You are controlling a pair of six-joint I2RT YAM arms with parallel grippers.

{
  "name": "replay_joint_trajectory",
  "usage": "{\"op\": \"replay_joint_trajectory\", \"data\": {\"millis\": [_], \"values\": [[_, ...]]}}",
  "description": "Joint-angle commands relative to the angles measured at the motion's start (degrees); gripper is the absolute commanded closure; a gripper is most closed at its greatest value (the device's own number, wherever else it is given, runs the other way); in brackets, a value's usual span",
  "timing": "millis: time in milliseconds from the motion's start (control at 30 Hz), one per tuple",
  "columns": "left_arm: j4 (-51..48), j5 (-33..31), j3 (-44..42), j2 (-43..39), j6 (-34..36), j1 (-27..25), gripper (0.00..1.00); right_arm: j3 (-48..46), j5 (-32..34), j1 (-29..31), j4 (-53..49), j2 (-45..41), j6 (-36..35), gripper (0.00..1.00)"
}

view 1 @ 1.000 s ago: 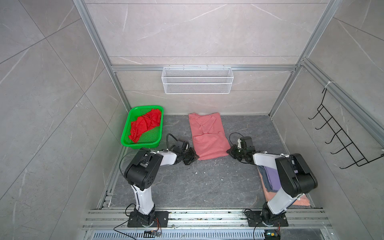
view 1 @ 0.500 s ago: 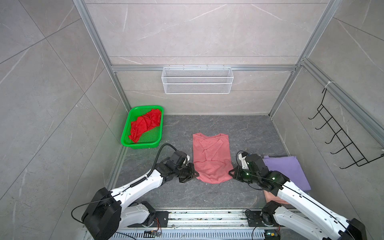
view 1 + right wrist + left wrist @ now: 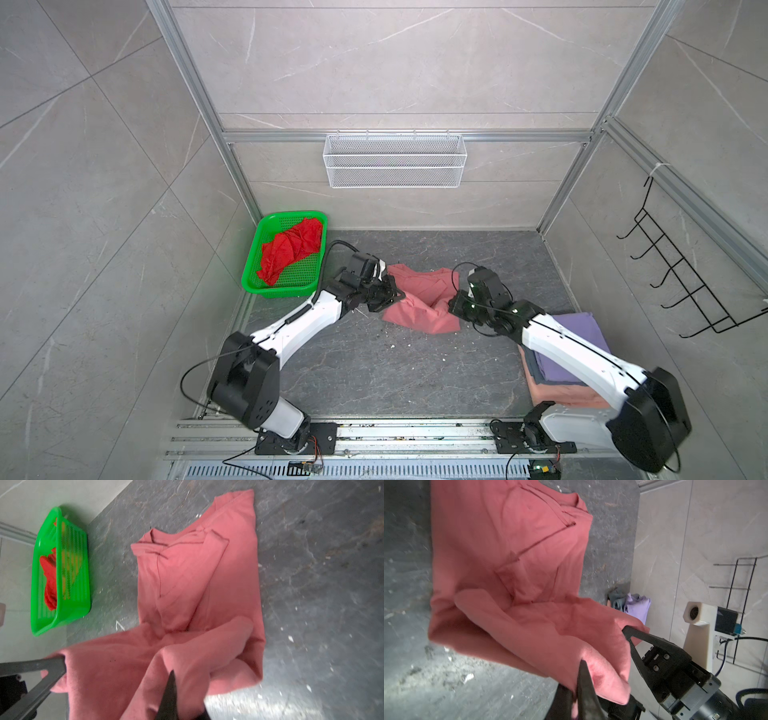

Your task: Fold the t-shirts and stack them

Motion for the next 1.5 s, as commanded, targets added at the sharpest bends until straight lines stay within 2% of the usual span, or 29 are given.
{"op": "replay_joint_trajectory", "data": {"millis": [0,133,233,267,333,367,433,467,500,600,733,833,967,1200,1467], "values": [[5.36,5.78,5.77,7.47,1.58,4.6,1.0,3.97,1.82,-3.59,6.82,6.73,1.45,1.0],[6.87,11.43,17.49,21.36,1.2,7.61,1.0,10.73,2.34,-7.83,8.15,17.46,2.59,0.99],[5.03,12.82,27.1,31.13,0.8,9.15,1.0,14.86,3.3,-9.69,9.24,24.76,3.67,0.94],[4.2,12.58,29.38,33.62,0.44,9.58,1.0,16.04,2.9,-10.35,10.37,26.92,3.39,0.89],[5.28,12.87,32.25,37.7,-1.27,10.78,0.82,18.69,0.4,-11.88,13.35,31.44,3.1,0.63],[6.45,12.99,32.64,38.89,-2.37,11.29,0.73,19.47,-0.57,-12.37,14.79,32.78,2.97,0.55],[12.56,14.57,32.25,40.33,-5.48,12.66,0.55,19.21,-0.44,-13.12,19.13,33.58,2.45,0.47],[14.34,14.71,31.86,40.37,-6.53,13.26,0.52,18.62,-0.67,-13.28,21.2,33.26,2.07,0.4],[16.09,14.79,31.33,40.08,-7.14,13.88,0.52,17.86,-1.3,-13.43,23.8,32.76,0.97,0.37],[18.65,14.09,29.18,38.01,-7.42,15.09,0.52,15.84,-3.71,-13.46,27.95,31.13,-2.37,0.37],[12.65,11.32,28.0,33.8,-2.1,14.79,0.48,11.94,-3.41,-13.43,25.27,26.18,-4.53,0.37],[9.05,8.79,25.62,29.44,1.53,13.79,0.45,8.17,-3.94,-13.21,24.18,21.97,-4.05,0.36],[5.3,9.13,26.38,27.95,4.12,10.96,0.44,5.65,-6.04,-11.67,26.42,20.32,-1.73,0.37],[4.22,10.89,32.63,33.99,2.66,6.53,0.44,10.48,-8.65,-9.43,27.47,27.44,0.57,0.37],[2.67,12.83,44.56,46.05,0.24,7.15,0.44,17.04,-5.87,-9.69,26.83,36.71,0.06,0.38]]}}
